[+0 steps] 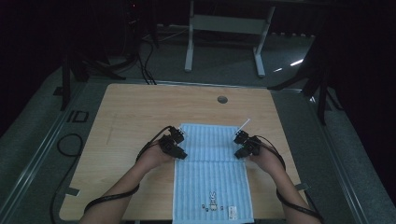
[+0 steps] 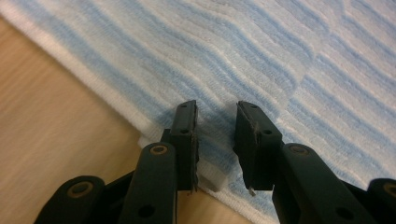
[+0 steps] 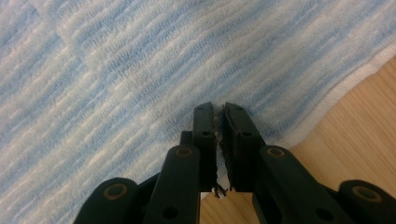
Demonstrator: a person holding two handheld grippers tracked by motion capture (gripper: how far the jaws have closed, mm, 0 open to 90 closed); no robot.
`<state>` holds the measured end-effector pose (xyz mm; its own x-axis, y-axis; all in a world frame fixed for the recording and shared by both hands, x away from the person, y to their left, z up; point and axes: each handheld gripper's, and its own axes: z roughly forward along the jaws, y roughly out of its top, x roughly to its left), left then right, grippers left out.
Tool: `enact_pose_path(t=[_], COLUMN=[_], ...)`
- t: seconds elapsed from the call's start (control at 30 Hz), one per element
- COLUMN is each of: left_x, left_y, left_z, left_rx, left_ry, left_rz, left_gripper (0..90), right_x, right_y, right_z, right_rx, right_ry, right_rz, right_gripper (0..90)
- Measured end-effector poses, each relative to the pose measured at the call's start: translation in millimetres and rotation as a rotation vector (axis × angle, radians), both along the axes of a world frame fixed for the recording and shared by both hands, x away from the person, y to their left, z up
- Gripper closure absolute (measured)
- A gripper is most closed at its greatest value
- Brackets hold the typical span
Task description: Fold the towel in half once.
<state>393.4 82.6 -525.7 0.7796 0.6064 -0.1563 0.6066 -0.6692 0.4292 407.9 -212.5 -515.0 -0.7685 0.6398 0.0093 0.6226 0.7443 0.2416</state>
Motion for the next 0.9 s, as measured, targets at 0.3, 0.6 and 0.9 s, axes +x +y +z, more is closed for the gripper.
enact_pose_path(t=[0.3,0.6,0.9], left_x=[13.7,10.5,16.9], left_y=[23.6,41.9,46.1], left_z=[-0.1,1.0,15.9], left_rx=[-0.01,0.018,0.025], left_ry=[0.013,0.011,-0.008], left_rz=[0.057,0.075,0.103], left_gripper=[68.6,68.6,60.3], right_x=[16.7,20.4,21.4], right_y=[21.9,44.0,47.6], right_z=[-0.1,0.0,11.2], right_rx=[0.0,-0.017,-0.019], right_ry=[0.015,0.02,0.006], right_rz=[0.015,0.041,0.068], right_gripper=[83.0,83.0,79.5])
